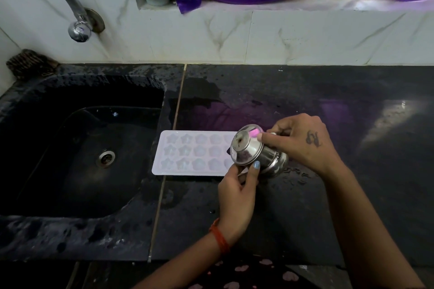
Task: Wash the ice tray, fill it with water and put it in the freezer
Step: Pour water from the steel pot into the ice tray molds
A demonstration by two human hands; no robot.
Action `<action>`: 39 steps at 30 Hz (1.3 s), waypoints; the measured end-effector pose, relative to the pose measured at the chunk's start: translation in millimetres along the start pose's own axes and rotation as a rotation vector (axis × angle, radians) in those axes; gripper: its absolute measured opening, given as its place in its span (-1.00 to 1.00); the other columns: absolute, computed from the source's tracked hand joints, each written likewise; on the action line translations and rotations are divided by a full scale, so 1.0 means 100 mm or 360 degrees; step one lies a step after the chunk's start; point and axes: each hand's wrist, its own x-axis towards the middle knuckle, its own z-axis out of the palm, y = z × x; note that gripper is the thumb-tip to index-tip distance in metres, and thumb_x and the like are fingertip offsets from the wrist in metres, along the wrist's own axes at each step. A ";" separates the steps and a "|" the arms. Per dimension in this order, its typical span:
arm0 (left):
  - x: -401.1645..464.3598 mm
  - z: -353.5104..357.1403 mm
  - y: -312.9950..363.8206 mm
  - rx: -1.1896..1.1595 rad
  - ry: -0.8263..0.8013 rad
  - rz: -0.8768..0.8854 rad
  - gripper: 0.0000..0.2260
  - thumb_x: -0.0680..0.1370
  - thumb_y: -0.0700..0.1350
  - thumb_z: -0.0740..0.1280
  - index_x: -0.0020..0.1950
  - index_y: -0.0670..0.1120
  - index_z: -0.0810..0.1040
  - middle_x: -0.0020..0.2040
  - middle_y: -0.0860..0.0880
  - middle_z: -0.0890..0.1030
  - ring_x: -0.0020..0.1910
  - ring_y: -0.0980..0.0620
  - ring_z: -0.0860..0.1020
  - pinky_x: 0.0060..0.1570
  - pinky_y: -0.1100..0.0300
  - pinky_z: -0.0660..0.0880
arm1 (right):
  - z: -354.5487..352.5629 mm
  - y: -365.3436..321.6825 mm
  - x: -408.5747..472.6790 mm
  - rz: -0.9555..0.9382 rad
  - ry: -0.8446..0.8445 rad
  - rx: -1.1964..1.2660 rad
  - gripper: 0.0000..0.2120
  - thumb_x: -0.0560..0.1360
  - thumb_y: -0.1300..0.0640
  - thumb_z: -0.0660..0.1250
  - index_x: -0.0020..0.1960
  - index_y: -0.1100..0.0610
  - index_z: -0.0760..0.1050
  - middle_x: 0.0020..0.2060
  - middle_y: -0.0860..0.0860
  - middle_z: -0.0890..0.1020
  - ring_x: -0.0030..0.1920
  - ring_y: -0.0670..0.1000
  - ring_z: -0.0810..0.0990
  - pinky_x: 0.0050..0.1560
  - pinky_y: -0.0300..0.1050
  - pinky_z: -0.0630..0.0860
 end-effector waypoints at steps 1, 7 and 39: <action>0.00 0.01 0.00 -0.0012 -0.0011 -0.0012 -0.96 0.53 0.02 0.34 -0.05 0.10 0.56 -0.19 0.26 0.68 -0.10 0.11 0.66 0.06 -0.01 0.58 | -0.01 0.01 -0.01 0.0002 0.0001 -0.0013 -0.74 0.37 -0.08 0.45 -0.37 0.07 0.63 -0.46 -0.02 0.64 -0.34 -0.02 0.63 -0.19 0.06 0.59; -0.01 0.07 -0.04 -0.0069 -0.0054 -0.0170 -0.50 0.31 0.30 0.33 0.05 -0.03 0.59 -0.10 0.10 0.71 -0.12 0.11 0.67 0.05 -0.05 0.58 | -0.03 0.00 -0.03 -0.0030 0.0001 -0.0196 -0.70 0.39 -0.09 0.42 -0.37 0.11 0.62 -0.47 0.02 0.64 -0.37 0.00 0.61 -0.32 -0.12 0.52; -0.02 0.21 -0.09 -0.0057 -0.0041 -0.0093 -0.86 0.47 0.10 0.39 -0.04 0.09 0.59 -0.11 0.18 0.69 -0.05 0.13 0.65 0.10 -0.03 0.56 | -0.10 0.18 -0.02 -0.0093 -0.0027 -0.0144 -0.70 0.39 -0.03 0.43 -0.36 0.18 0.61 -0.48 0.11 0.62 -0.38 0.11 0.60 -0.30 -0.02 0.52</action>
